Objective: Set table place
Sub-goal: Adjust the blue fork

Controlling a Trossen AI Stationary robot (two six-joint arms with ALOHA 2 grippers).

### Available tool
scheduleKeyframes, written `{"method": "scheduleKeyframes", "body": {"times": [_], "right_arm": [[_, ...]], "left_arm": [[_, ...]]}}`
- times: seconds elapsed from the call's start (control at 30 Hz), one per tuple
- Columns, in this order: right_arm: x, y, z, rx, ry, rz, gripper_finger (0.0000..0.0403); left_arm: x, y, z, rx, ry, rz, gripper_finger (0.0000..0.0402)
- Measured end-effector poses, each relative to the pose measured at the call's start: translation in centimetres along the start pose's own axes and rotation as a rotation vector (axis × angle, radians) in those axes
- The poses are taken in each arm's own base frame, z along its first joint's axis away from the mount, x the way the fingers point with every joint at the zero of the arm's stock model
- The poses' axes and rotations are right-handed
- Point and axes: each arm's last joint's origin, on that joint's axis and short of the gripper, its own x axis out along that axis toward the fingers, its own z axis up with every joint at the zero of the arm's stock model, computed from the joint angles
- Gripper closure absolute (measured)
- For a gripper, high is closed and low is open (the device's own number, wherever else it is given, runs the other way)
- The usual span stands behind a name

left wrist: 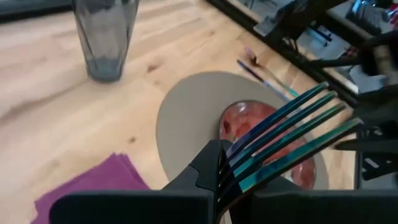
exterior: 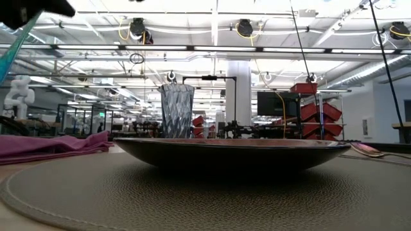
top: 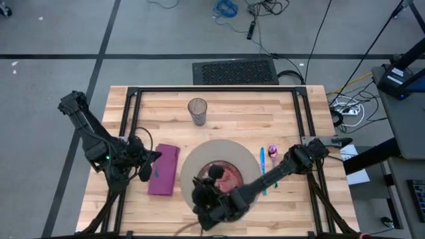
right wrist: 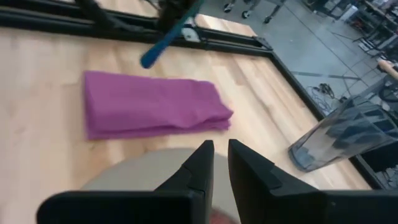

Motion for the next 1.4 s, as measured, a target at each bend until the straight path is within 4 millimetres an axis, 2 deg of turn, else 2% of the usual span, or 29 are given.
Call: {"method": "scheduleKeyframes", "body": {"times": [0.2, 0.43, 0.93, 1.4], "right_arm": [[-2.3, 2.0, -1.3, -0.045, -0.02, 0.016, 0.0368], [-3.3, 2.9, -2.2, -0.064, -0.031, 0.014, 0.0368], [-3.5, 3.0, -2.2, -0.061, -0.032, 0.016, 0.0369], [-3.6, 3.1, -2.3, -0.062, -0.033, 0.019, 0.0369]], "left_arm": [[2.3, 1.6, -3.0, -0.054, 0.053, 0.032, 0.0401], [4.4, 3.7, -5.6, -0.109, 0.106, 0.023, 0.0401], [5.7, 4.7, -5.2, -0.088, 0.138, 0.079, 0.0401], [8.4, 5.1, -5.9, -0.024, 0.271, 0.231, 0.0402]]}}
